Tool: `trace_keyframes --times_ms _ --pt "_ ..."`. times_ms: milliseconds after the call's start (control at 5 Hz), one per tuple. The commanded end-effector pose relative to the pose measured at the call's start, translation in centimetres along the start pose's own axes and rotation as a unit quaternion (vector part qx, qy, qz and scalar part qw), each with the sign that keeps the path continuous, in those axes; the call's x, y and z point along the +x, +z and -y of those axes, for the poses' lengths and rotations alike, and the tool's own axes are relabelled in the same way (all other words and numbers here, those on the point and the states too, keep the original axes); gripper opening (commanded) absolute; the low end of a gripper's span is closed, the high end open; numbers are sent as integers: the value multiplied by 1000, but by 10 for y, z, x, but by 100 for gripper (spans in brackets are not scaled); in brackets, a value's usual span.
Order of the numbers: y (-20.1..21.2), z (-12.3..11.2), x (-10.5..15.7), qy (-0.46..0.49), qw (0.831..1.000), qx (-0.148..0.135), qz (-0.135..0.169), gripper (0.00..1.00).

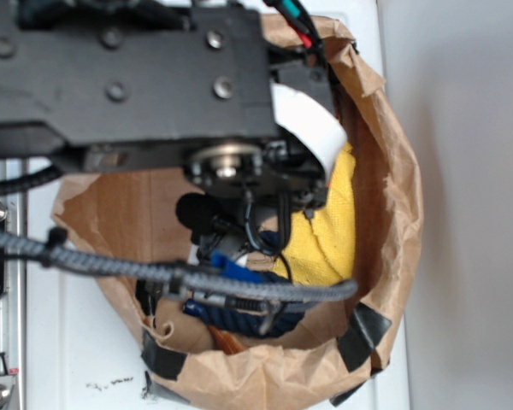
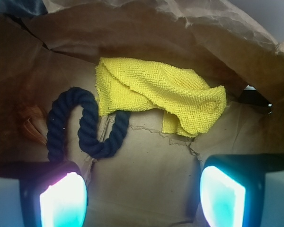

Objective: Grab the blue rope.

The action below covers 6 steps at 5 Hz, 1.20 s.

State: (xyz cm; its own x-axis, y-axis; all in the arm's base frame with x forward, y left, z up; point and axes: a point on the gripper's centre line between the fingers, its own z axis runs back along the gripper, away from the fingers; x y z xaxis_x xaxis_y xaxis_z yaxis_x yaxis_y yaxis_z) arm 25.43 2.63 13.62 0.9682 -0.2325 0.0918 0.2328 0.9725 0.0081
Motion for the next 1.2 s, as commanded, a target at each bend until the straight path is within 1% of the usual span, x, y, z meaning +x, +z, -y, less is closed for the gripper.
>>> trace_keyframes --times_ms 0,200,400,600,800,1000 --pt "-11 7 5 -28 1000 14 7 100" --pt "-37 12 4 -55 998 37 -2 100" --pt "-51 14 -5 -97 995 28 -11 100" --pt "-62 18 -6 -166 986 12 -11 100" --pt "-74 25 9 -207 978 22 -2 100" --pt "-81 33 14 -224 974 35 1 100"
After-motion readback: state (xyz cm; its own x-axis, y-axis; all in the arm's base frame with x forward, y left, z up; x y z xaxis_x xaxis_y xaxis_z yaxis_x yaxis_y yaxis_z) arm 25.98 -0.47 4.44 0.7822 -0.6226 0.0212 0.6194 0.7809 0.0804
